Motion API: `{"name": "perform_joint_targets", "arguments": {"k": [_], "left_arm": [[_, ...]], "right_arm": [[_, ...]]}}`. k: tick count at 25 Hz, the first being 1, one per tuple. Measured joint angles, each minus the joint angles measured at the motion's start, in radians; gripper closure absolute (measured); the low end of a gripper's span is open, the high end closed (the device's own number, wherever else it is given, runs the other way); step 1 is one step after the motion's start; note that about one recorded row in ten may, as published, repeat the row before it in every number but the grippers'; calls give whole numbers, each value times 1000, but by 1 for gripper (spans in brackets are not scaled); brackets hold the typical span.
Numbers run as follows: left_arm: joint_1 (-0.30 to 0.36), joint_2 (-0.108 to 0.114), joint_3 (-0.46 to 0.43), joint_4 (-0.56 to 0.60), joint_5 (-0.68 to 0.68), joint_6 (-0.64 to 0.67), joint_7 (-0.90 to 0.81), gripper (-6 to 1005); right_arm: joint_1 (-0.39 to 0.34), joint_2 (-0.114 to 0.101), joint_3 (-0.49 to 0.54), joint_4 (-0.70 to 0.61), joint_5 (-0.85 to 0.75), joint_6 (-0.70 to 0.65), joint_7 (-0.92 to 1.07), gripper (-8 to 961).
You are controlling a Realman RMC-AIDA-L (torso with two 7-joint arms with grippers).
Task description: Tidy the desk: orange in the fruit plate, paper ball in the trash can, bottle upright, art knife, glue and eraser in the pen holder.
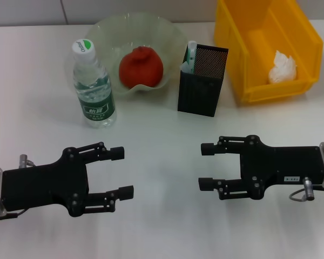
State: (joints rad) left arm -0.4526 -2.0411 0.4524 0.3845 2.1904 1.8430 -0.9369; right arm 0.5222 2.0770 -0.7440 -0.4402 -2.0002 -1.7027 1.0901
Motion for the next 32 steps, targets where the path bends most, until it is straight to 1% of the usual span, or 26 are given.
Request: {"name": "perform_joint_targets", "arguments": {"k": [32], "left_arm": [[2,-2,-2,2,-2,7,-6,198]], "right_arm": [[15,0,2,0,3,10,4,201]]}}
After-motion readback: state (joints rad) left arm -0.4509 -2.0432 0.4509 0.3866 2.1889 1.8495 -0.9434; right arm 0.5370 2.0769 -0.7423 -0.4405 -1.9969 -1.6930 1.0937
